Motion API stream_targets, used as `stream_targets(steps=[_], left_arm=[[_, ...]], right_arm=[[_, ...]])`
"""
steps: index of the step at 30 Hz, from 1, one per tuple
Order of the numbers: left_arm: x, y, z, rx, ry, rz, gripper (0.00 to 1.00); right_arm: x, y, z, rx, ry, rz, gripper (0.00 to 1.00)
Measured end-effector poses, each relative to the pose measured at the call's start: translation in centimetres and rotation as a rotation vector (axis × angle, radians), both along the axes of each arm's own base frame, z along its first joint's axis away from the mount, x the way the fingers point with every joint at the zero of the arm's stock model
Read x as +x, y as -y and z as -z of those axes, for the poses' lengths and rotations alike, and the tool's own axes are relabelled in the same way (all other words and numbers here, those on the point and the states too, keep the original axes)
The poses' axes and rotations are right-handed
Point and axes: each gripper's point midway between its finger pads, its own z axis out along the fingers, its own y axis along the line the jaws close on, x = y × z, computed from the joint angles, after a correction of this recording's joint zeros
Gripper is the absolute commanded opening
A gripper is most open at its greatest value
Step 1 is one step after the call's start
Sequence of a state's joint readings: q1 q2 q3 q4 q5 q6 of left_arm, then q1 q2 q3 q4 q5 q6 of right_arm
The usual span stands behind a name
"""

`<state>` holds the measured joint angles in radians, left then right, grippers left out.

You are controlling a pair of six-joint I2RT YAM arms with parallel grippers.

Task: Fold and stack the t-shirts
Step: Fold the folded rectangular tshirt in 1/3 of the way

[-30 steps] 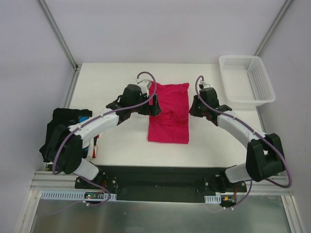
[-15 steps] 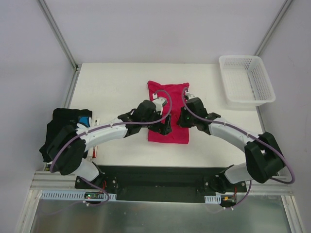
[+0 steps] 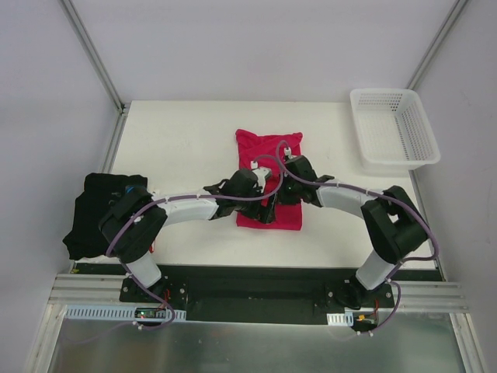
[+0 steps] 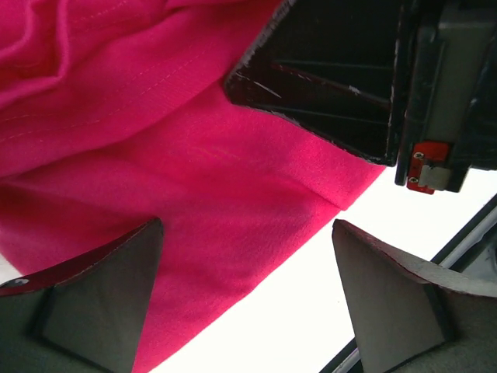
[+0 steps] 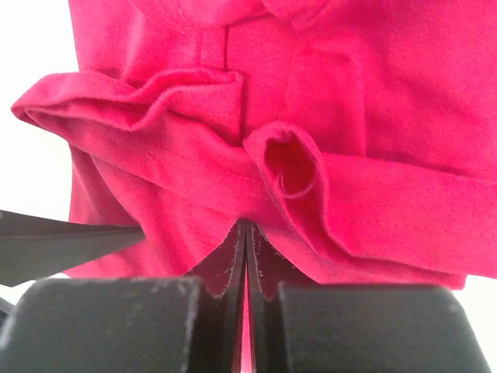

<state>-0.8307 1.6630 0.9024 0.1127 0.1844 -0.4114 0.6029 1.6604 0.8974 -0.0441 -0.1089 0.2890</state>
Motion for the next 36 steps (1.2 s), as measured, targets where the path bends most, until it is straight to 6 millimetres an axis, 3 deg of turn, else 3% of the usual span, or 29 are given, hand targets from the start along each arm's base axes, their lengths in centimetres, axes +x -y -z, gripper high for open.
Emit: stream_targets(steps=[11, 17, 22, 27, 32, 36], left_arm=[[-0.1, 0.8, 0.9, -0.005, -0.03, 0.026, 0.9], [-0.2, 0.9, 0.9, -0.011, -0.031, 0.031, 0.9], [-0.2, 0.9, 1.0, -0.014, -0.028, 0.031, 0.9], [-0.2, 0.9, 1.1, -0.017, -0.025, 0.031, 0.9], [-0.1, 0.7, 1.0, -0.014, -0.016, 0.033, 0.91], [0.4, -0.6, 0.4, 0.019, 0.011, 0.01, 0.92]], right_arm=[[3.0, -1.5, 0.5, 0.016, -0.01, 0.012, 0.01], [6.6, -1.2, 0.8, 0.023, -0.009, 0.048, 0.01], [11.1, -0.1, -0.2, 0.019, 0.04, 0.09, 0.01], [14.0, 1.4, -1.3, 0.015, 0.076, 0.135, 0.01], [13.8, 2.1, -1.9, 0.007, 0.077, 0.141, 0.03], [10.6, 3.3, -3.5, 0.005, 0.07, 0.132, 0.28]])
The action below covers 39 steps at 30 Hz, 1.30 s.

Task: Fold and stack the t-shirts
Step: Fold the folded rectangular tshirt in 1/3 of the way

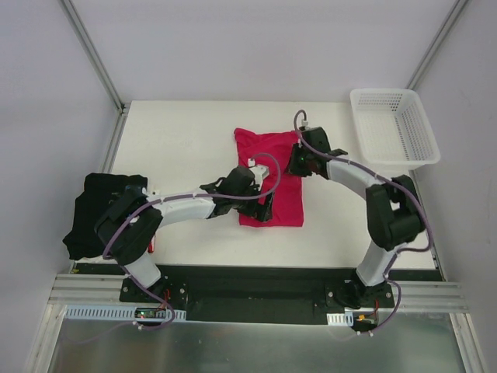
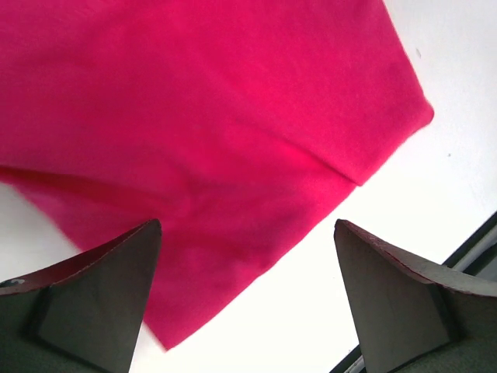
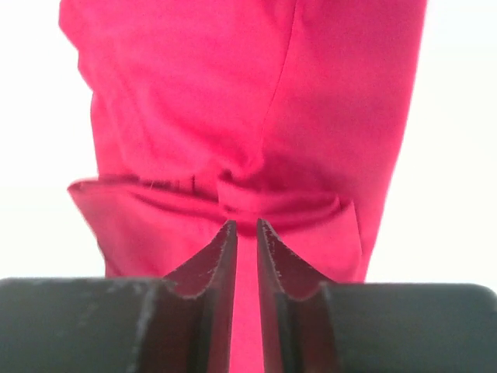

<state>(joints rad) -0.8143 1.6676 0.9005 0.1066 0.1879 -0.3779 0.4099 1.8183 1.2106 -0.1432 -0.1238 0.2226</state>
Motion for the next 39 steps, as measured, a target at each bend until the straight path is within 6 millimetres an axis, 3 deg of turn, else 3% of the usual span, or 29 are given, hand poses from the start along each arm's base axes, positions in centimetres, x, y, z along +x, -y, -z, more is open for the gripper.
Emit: stream_targets(steps=[5, 8, 10, 13, 18, 23, 31, 39], left_arm=[[2.1, -2.3, -3.9, -0.002, 0.11, -0.071, 0.92], [2.4, -3.1, -7.0, -0.043, 0.183, -0.092, 0.93], [1.7, -3.6, -7.7, -0.062, 0.2, -0.092, 0.93], [0.2, -5.0, -6.4, -0.043, 0.171, -0.096, 0.93], [-2.8, -7.5, -1.5, 0.047, 0.038, -0.118, 0.93], [-5.0, -9.3, 1.2, 0.096, -0.06, -0.154, 0.93], [-5.0, -9.2, 1.6, 0.088, -0.069, -0.169, 0.93], [-3.3, -7.4, 1.4, 0.046, -0.031, -0.158, 0.93]], right_arm=[[-3.7, 1.4, -3.1, 0.028, 0.048, -0.016, 0.35], [-5.7, 2.3, -2.8, 0.019, 0.042, -0.023, 0.38], [-6.9, 2.9, -1.8, 0.007, 0.011, -0.031, 0.39], [-8.4, 3.6, -0.2, -0.014, -0.041, -0.044, 0.39], [-11.4, 5.3, 2.4, -0.045, -0.125, -0.047, 0.4], [-13.9, 6.6, 3.5, -0.051, -0.164, -0.037, 0.4], [-15.3, 7.1, 4.1, -0.048, -0.186, -0.039, 0.41], [-15.2, 7.0, 4.1, -0.042, -0.183, -0.039, 0.41]])
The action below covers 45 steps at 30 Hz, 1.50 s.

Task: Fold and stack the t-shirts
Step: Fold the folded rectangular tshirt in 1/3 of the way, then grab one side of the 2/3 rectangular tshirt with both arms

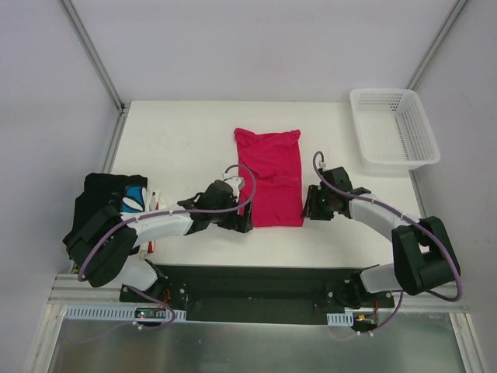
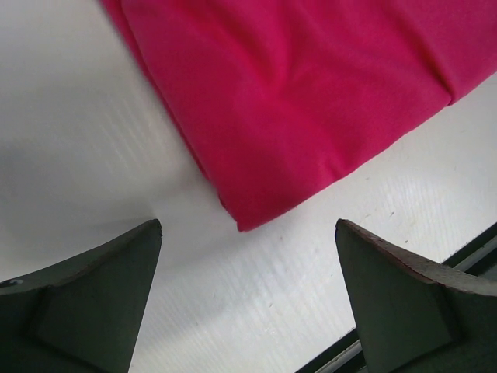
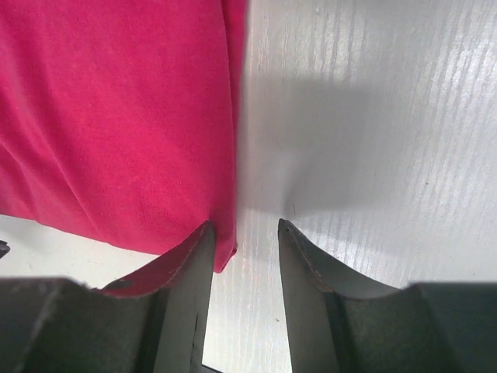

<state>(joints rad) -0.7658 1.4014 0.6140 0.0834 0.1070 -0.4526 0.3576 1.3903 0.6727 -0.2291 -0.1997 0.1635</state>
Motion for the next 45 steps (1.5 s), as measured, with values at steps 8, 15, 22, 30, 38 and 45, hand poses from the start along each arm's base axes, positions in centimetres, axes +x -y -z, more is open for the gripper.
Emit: stream_targets(steps=[8, 15, 22, 30, 38, 45], left_arm=[[0.9, 2.3, -0.5, -0.101, -0.007, 0.036, 0.92], [1.0, 3.2, -0.9, -0.194, -0.043, 0.026, 0.9], [0.5, 3.7, -1.0, -0.247, -0.075, 0.014, 0.89], [0.4, 3.9, -1.1, -0.27, -0.076, 0.006, 0.88], [0.4, 3.9, -1.1, -0.287, -0.089, -0.001, 0.88], [0.6, 4.0, -1.1, -0.297, -0.091, -0.001, 0.83]], right_arm=[[-0.6, 0.3, 0.5, 0.001, 0.002, 0.003, 0.41], [-0.5, 0.2, 0.6, 0.019, 0.019, 0.013, 0.41], [-0.4, -0.2, 0.5, 0.049, 0.028, 0.023, 0.41], [-0.8, -0.6, 0.3, 0.083, 0.03, 0.034, 0.53], [-1.3, -0.7, 0.2, 0.103, 0.031, 0.045, 0.55], [-1.5, -1.5, 0.2, 0.104, 0.031, 0.043, 0.56]])
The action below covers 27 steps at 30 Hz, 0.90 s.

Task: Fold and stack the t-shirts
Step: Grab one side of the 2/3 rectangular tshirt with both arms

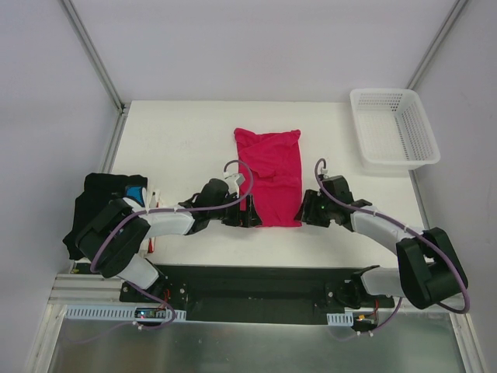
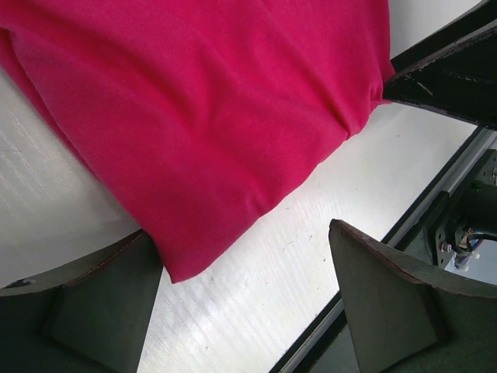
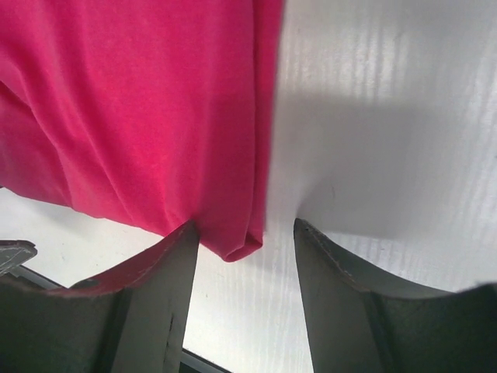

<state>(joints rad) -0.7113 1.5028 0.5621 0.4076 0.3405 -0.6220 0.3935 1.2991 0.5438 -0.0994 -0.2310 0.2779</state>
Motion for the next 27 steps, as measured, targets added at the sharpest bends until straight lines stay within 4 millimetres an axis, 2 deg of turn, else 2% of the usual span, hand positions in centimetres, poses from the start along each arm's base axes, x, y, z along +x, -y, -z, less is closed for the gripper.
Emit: stream_targets(steps=[7, 15, 19, 21, 24, 27], left_arm=[[0.0, 0.1, 0.1, -0.012, -0.008, 0.005, 0.79], [0.1, 0.3, 0.2, -0.025, -0.025, 0.008, 0.72], [0.3, 0.5, 0.3, -0.031, -0.034, 0.015, 0.68], [0.2, 0.6, 0.3, -0.032, -0.036, 0.018, 0.61], [0.1, 0.5, 0.6, -0.026, -0.048, 0.021, 0.55], [-0.1, 0.5, 0.7, -0.026, -0.057, 0.026, 0.54]], right_arm=[[0.0, -1.1, 0.0, 0.012, 0.009, -0.01, 0.56], [0.1, -1.5, 0.0, 0.02, 0.008, 0.001, 0.54], [0.2, -1.6, 0.0, 0.025, 0.006, 0.007, 0.49], [0.2, -1.7, 0.1, 0.027, 0.007, 0.008, 0.46], [0.3, -1.9, 0.2, 0.033, 0.004, 0.014, 0.42], [0.5, -2.0, 0.3, 0.037, 0.006, 0.016, 0.4]])
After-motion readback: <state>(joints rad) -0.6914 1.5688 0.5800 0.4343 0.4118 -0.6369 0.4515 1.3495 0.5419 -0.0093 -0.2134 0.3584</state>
